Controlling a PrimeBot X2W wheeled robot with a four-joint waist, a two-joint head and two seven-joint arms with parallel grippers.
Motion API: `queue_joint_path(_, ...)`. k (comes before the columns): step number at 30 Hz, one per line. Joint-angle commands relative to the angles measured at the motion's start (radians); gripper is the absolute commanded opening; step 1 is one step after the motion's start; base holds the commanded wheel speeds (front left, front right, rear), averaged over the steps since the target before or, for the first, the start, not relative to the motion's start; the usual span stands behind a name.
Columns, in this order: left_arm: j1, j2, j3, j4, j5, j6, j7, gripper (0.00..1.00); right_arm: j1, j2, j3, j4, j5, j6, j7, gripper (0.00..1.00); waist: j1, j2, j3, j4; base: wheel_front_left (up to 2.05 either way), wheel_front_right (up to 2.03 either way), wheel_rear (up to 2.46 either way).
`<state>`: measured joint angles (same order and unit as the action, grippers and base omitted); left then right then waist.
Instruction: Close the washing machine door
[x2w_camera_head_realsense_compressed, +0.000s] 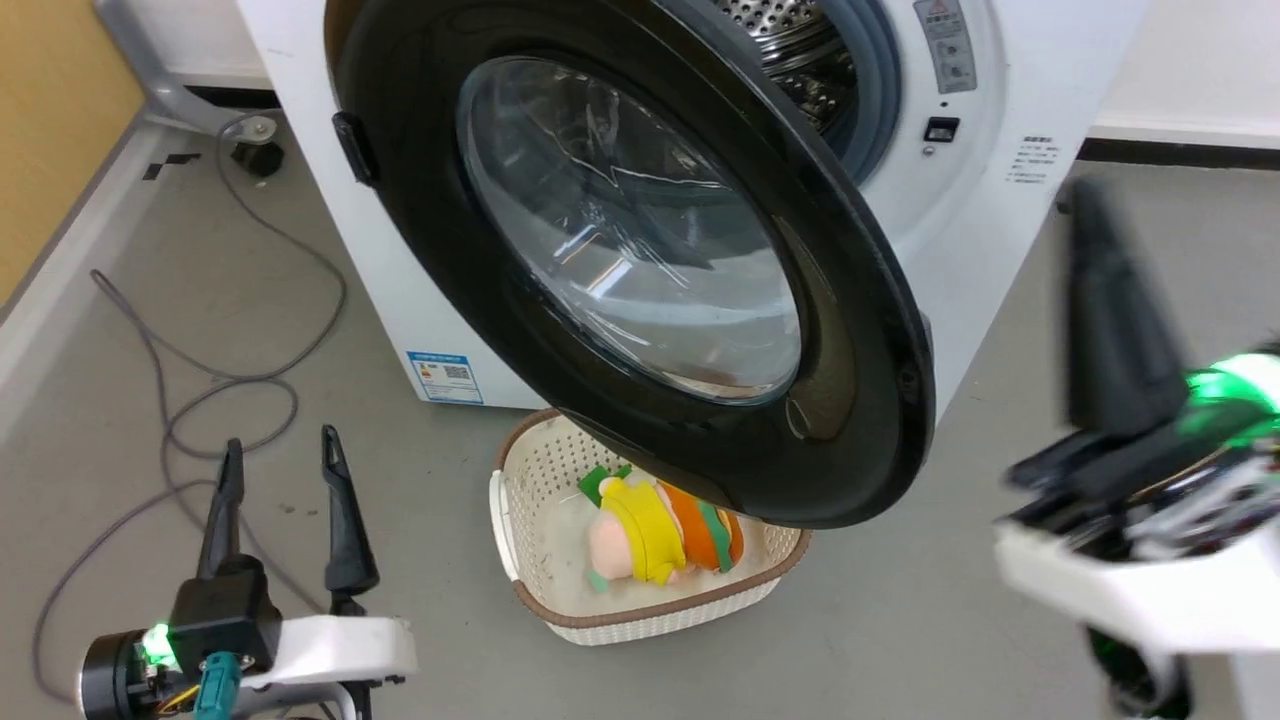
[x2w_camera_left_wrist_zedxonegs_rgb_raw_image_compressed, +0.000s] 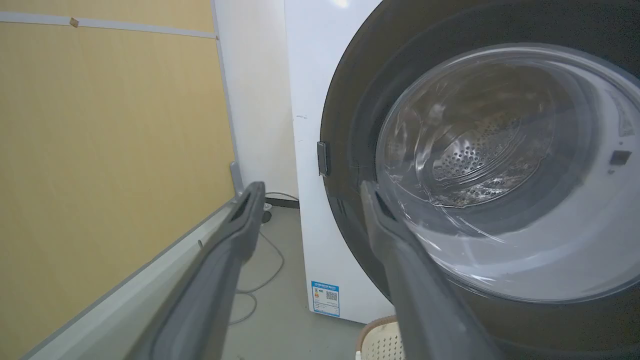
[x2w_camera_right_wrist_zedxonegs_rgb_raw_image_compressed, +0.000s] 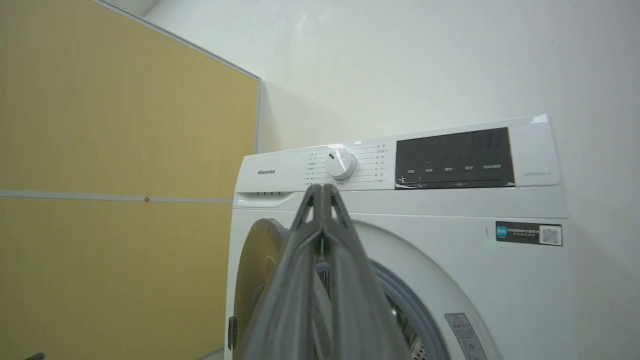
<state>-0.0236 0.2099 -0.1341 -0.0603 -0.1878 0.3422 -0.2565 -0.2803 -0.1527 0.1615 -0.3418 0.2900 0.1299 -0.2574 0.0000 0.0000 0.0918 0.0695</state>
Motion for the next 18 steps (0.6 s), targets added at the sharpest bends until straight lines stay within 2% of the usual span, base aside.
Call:
queue_joint_path(1,0.012,-0.003,0.006,0.002,0.010,-0.007,-0.005,1.00,-0.018,-0.019,0.026,-0.003,0.009,0.001,-0.004,0.00,0.0000,0.0000,0.001,0.004,0.00,0.00,0.00)
queue_joint_path(6,0.013,-0.046,0.029,-0.004,0.033,-0.051,-0.005,1.00,-0.035,-0.130,0.220,0.059,0.031,0.001,-0.004,0.00,0.0000,0.0000,0.005,0.020,0.00,0.00,0.00)
queue_joint_path(10,0.014,-0.075,0.033,0.011,0.059,-0.082,-0.005,1.00,-0.031,-0.198,0.328,0.159,0.009,0.001,-0.004,0.00,0.0000,0.0000,0.010,0.029,0.00,0.00,0.00)
queue_joint_path(13,0.010,-0.090,0.038,0.025,0.075,-0.100,-0.005,1.00,-0.015,-0.214,0.360,0.244,0.007,0.001,-0.004,0.00,0.0000,0.0000,0.018,0.032,0.00,0.00,0.00)
queue_joint_path(18,-0.002,-0.107,0.044,0.049,0.098,-0.125,-0.005,1.00,0.004,-0.227,0.338,0.371,0.017,0.001,-0.004,0.00,0.0000,0.0000,0.035,0.029,0.00,0.00,0.00)
